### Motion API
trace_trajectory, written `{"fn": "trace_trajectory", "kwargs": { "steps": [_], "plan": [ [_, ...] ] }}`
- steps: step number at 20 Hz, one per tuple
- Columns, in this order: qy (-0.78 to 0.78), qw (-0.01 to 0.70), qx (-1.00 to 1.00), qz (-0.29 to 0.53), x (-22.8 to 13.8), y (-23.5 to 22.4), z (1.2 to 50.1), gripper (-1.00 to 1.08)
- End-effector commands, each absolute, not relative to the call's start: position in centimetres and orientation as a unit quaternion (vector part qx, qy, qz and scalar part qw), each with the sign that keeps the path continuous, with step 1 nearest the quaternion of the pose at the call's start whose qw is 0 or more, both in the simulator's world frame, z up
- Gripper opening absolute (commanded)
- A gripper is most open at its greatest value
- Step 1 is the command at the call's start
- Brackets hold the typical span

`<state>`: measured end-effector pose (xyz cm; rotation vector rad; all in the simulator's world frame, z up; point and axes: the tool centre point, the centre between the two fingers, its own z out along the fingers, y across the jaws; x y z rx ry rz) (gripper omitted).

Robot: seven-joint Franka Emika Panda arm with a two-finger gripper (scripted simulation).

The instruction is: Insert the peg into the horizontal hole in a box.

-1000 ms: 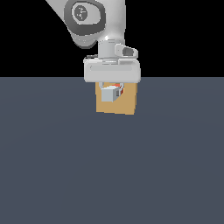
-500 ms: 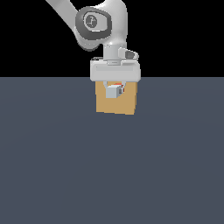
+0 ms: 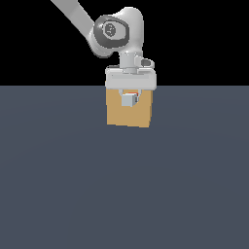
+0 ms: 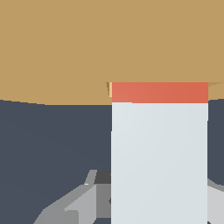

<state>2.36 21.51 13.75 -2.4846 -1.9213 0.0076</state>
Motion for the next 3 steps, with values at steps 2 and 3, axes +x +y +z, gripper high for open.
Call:
{"fn": "trace_trajectory", "kwargs": {
  "steps": [2, 3],
  "plan": [
    [-0.612, 0.000, -0.791, -0.001, 2.72, 22.23, 14.00, -1.00],
    [-0.612, 0.000, -0.791, -0.001, 2.73, 22.24, 14.00, -1.00]
  ]
}}
